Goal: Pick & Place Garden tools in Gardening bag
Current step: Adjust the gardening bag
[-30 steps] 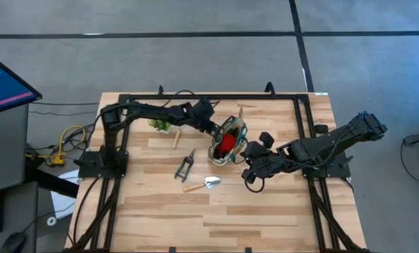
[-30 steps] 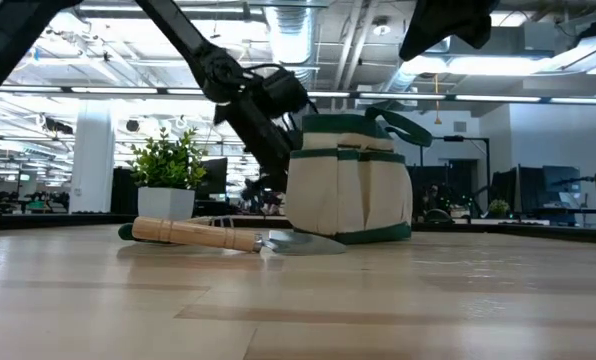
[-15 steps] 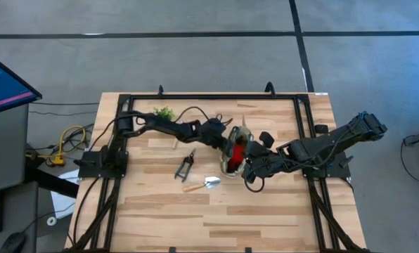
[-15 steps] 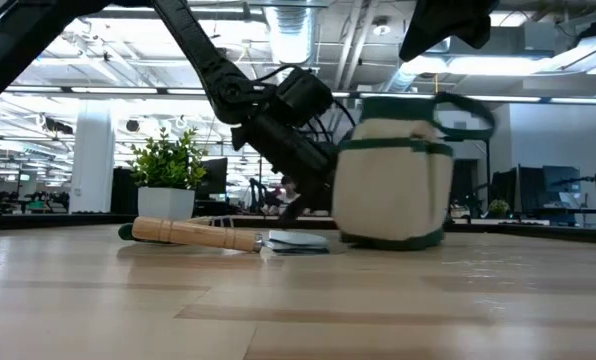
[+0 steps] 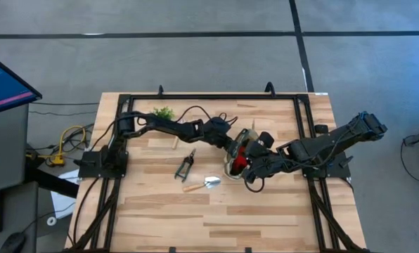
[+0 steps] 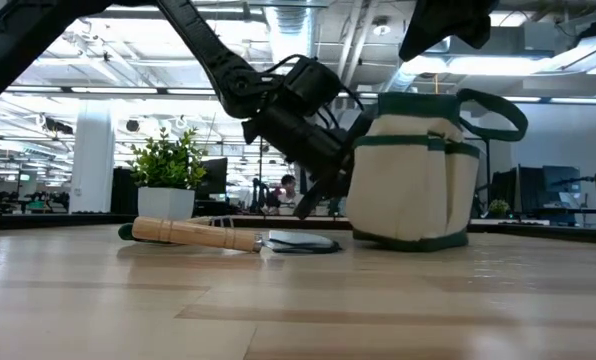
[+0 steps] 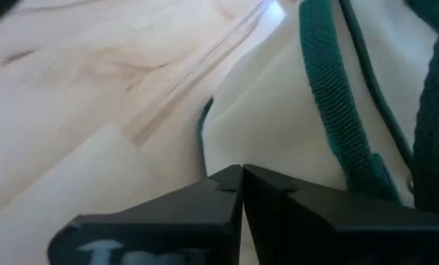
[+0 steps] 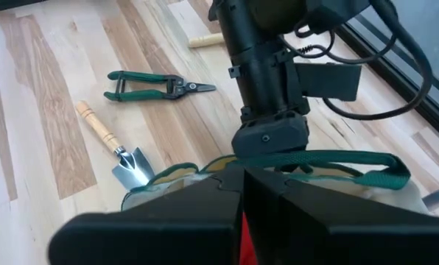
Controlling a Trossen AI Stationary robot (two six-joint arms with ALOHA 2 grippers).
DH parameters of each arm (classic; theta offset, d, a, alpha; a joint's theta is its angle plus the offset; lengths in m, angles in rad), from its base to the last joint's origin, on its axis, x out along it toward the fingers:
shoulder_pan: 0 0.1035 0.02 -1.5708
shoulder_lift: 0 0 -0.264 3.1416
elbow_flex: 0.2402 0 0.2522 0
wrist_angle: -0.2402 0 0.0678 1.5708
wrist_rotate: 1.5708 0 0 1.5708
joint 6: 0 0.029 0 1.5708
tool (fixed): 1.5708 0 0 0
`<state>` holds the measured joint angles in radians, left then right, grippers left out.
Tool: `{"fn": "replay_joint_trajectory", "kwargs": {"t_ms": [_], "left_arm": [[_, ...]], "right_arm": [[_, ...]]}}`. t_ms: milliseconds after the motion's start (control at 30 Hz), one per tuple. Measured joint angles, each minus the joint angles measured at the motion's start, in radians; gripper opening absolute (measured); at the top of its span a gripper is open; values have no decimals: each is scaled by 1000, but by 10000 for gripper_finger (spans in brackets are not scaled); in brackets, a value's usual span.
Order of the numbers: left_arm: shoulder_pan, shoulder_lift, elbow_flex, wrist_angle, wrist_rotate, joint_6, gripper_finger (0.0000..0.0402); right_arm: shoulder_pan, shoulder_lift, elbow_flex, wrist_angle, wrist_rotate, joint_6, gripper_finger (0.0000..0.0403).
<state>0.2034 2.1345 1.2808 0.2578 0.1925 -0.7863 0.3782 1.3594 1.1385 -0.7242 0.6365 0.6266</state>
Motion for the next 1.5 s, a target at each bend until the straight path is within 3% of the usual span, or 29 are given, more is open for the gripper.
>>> {"fn": "replay_joint_trajectory", "kwargs": {"t_ms": [267,467,633,900,1200,1333,1500], "left_arm": [[72,-13,0,-57,9,58,1],[106,-122,-1,-132,30,157,1],[100,-277,-1,-226,-53,270,1],[33,-542,0,-530,-202,441,1],[-66,-750,-5,-764,-358,508,1],[-88,-856,-86,-759,-388,515,1],[-100,-1027,-285,-747,-389,431,1]], "right_arm": [[0,0,0,0,0,2,0],[0,0,0,3,0,2,0],[-8,0,0,4,0,2,0],[-8,0,0,19,0,3,0],[-7,-5,9,-3,-22,3,0],[-6,-55,24,-44,-97,16,0],[-7,-154,27,-68,-145,52,0]]}}
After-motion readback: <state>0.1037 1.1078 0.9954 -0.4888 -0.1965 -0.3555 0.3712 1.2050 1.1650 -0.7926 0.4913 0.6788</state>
